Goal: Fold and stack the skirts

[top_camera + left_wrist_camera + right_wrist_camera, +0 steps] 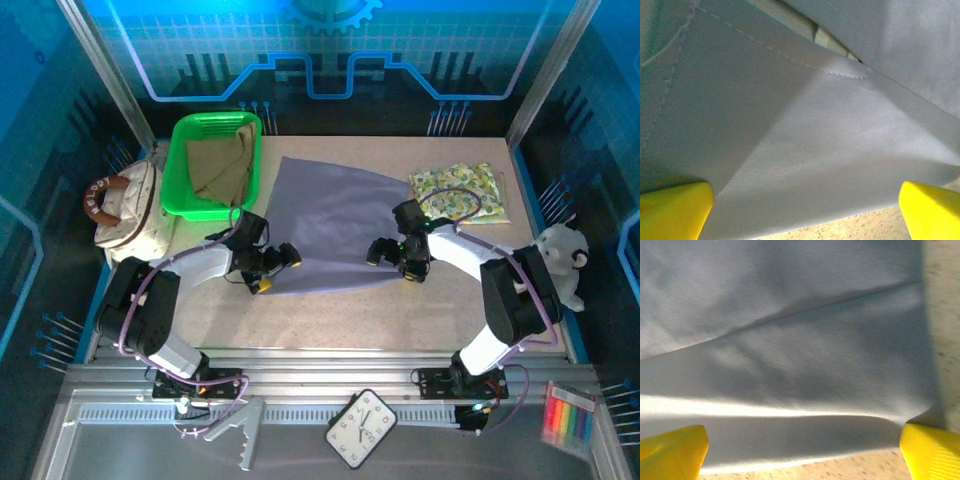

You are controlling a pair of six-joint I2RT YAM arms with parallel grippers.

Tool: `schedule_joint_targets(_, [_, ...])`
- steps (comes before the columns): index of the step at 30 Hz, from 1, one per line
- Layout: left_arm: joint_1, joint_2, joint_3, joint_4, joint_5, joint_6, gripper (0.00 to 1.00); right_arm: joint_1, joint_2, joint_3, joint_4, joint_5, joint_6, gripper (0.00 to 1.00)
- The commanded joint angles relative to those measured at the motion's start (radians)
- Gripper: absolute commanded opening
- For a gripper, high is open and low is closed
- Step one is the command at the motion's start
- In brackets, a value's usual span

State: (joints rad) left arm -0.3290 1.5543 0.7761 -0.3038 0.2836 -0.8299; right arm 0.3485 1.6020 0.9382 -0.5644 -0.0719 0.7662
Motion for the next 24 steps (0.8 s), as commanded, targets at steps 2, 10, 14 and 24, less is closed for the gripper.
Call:
schedule_joint_targets(2, [0.015, 0.024, -0.049, -0.043, -0.03, 0.045, 0.99, 0.01, -0.075, 0.047, -0.114, 0.102, -0.006, 1.0])
schedule_joint_targets(10, [0.018, -0.24, -0.021, -0.335, -0.153, -0.027, 0.99, 0.009, -0.168, 0.029, -0.042, 0.134, 0.086, 1.0])
schedule_joint_targets(14, [0.025, -0.336, -0.083, -0.385, -0.144, -0.159, 0.94, 0.0, -0.17, 0.031, -0.025, 0.135, 0.098, 1.0])
schedule_joint_targets(24, [0.044, -0.336, -0.195, -0.224, -0.197, -0.264, 0.57, -0.007, -0.169, 0.028, 0.006, 0.108, 0.114, 1.0])
